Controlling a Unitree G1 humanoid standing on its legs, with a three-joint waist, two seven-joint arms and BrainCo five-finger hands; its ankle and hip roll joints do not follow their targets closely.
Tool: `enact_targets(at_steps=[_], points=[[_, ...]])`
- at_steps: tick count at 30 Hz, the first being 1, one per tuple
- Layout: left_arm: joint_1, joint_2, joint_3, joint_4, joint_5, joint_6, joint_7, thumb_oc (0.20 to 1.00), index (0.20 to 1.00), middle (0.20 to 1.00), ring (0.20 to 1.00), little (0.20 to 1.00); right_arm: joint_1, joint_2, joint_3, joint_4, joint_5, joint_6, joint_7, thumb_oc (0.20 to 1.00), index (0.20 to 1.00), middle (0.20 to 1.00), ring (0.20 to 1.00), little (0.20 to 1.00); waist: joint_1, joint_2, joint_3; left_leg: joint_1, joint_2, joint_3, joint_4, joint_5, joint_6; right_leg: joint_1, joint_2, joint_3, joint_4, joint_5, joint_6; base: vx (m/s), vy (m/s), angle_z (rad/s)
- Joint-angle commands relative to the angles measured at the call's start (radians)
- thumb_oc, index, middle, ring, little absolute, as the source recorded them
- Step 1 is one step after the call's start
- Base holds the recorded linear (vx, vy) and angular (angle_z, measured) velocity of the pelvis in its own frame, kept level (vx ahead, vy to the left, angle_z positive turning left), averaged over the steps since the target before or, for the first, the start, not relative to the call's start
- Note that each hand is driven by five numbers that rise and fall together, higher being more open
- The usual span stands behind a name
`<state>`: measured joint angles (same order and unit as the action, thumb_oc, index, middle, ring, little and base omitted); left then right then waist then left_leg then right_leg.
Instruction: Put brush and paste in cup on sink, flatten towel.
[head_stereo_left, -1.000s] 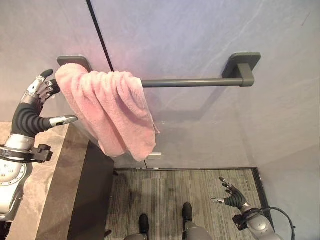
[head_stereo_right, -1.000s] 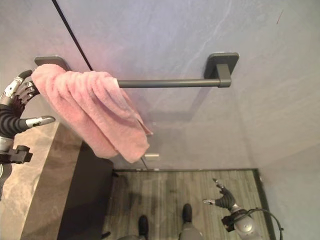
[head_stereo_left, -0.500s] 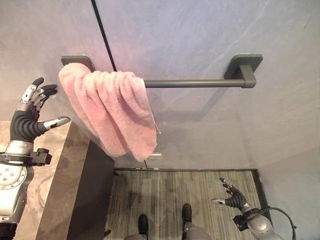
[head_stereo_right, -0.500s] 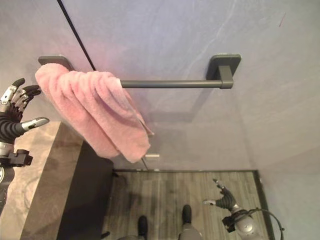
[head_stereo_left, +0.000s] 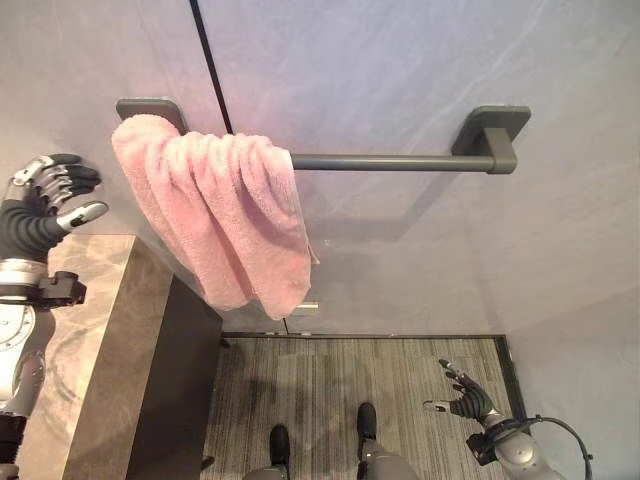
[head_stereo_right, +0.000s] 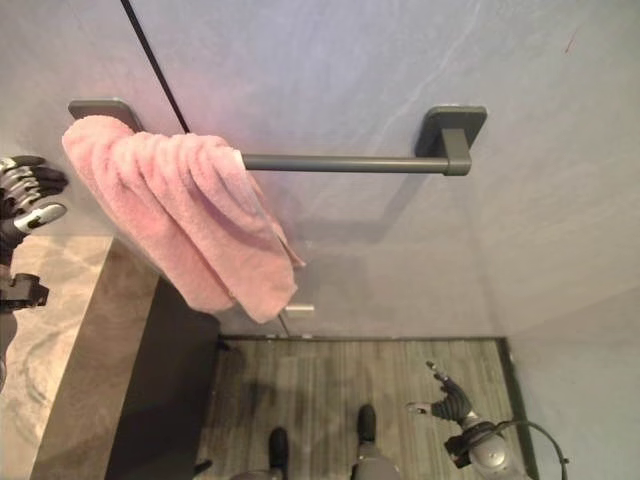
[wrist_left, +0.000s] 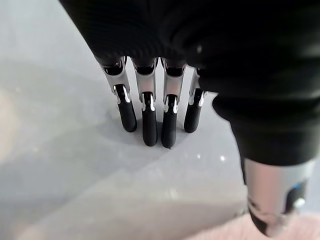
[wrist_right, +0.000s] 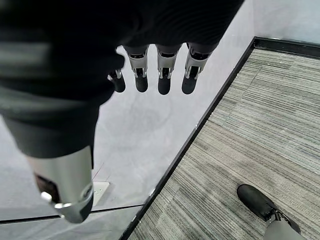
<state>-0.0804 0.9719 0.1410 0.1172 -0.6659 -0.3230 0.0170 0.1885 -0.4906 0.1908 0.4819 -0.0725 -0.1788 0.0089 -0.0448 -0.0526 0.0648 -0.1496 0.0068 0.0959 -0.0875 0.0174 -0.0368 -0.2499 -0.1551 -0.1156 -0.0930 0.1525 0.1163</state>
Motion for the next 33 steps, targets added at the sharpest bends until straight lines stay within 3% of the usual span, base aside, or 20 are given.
enact_targets(at_steps=[1,10,11,13,14,20,21,26,32,33], points=[[-0.115,0.016,-0.052,0.015,-0.011,-0.014,-0.029,1.0,1.0,1.0,1.0,1.0,-0.054,-0.065,0.02,-0.044,0.014,-0.015,0.003,1.0,1.0,1.0,1.0,1.0,-0.045,0.031,0.019,-0.061,0.039,0.027,0.0,0.063,-0.048,0.071,-0.082,0.014,0.006,0.018,0.107,0.0,0.0,0.0],[-0.124,0.02,-0.091,-0.003,0.0,-0.004,-0.051,1.0,1.0,1.0,1.0,1.0,-0.043,-0.074,0.016,-0.039,0.013,-0.016,0.005,1.0,1.0,1.0,1.0,1.0,-0.055,0.045,0.023,-0.062,0.04,0.037,0.0,0.061,-0.049,0.062,-0.08,0.026,0.006,0.014,0.106,0.0,0.0,-0.02],[-0.127,0.016,-0.091,0.002,-0.002,-0.005,-0.051,0.815,0.815,0.815,0.815,0.815,-0.041,-0.073,0.017,-0.037,0.013,-0.016,0.006,1.0,1.0,1.0,1.0,1.0,-0.056,0.047,0.021,-0.062,0.041,0.039,0.0,0.061,-0.049,0.061,-0.08,0.027,0.006,0.015,0.106,0.02,-0.002,-0.12],[-0.128,0.014,-0.09,0.003,-0.002,-0.007,-0.049,0.865,0.865,0.865,0.865,0.865,-0.04,-0.071,0.017,-0.035,0.014,-0.018,0.006,1.0,1.0,1.0,1.0,1.0,-0.055,0.048,0.02,-0.062,0.042,0.039,0.0,0.061,-0.05,0.06,-0.08,0.027,0.006,0.012,0.105,0.02,-0.005,-0.06],[-0.128,0.011,-0.088,0.004,-0.002,-0.009,-0.048,0.834,0.834,0.834,0.834,0.834,-0.039,-0.072,0.018,-0.033,0.014,-0.017,0.007,1.0,1.0,1.0,1.0,1.0,-0.056,0.047,0.019,-0.062,0.043,0.04,0.0,0.061,-0.051,0.06,-0.079,0.027,0.006,0.01,0.104,0.01,-0.002,-0.03],[-0.144,0.006,-0.083,0.005,0.004,-0.012,-0.04,0.834,0.834,0.834,0.834,0.834,-0.043,-0.072,0.022,-0.032,0.01,-0.019,0.006,1.0,1.0,1.0,1.0,1.0,-0.056,0.047,0.015,-0.06,0.045,0.04,0.0,0.059,-0.052,0.061,-0.077,0.026,0.006,0.005,0.103,0.0,0.0,0.0],[-0.147,0.004,-0.084,0.006,0.004,-0.013,-0.038,0.799,0.799,0.799,0.799,0.799,-0.045,-0.071,0.026,-0.032,0.012,-0.02,0.007,1.0,1.0,1.0,1.0,1.0,-0.057,0.047,0.016,-0.06,0.046,0.04,0.0,0.059,-0.053,0.061,-0.077,0.027,0.006,0.004,0.102,0.0,0.0,0.0],[-0.154,-0.002,-0.089,0.008,0.006,-0.015,-0.037,0.774,0.774,0.774,0.774,0.774,-0.046,-0.069,0.026,-0.03,0.012,-0.02,0.006,1.0,1.0,1.0,1.0,1.0,-0.057,0.047,0.017,-0.058,0.048,0.042,0.0,0.058,-0.053,0.062,-0.077,0.027,0.006,0.004,0.102,0.0,0.0,0.0],[-0.172,-0.013,-0.103,0.009,0.002,-0.019,-0.039,0.586,0.586,0.586,0.586,0.586,-0.048,-0.069,0.03,-0.029,0.016,-0.021,0.008,1.0,1.0,1.0,1.0,1.0,-0.061,0.049,0.015,-0.056,0.047,0.043,0.0,0.058,-0.053,0.062,-0.077,0.03,0.006,0.003,0.102,0.0,0.0,0.0],[-0.173,-0.016,-0.105,0.008,0.0,-0.019,-0.04,0.517,0.517,0.517,0.517,0.517,-0.052,-0.069,0.027,-0.042,0.023,-0.025,0.008,1.0,1.0,1.0,1.0,1.0,-0.061,0.05,0.014,-0.056,0.047,0.044,0.0,0.058,-0.053,0.062,-0.078,0.032,0.006,0.002,0.102,0.0,0.0,0.0]])
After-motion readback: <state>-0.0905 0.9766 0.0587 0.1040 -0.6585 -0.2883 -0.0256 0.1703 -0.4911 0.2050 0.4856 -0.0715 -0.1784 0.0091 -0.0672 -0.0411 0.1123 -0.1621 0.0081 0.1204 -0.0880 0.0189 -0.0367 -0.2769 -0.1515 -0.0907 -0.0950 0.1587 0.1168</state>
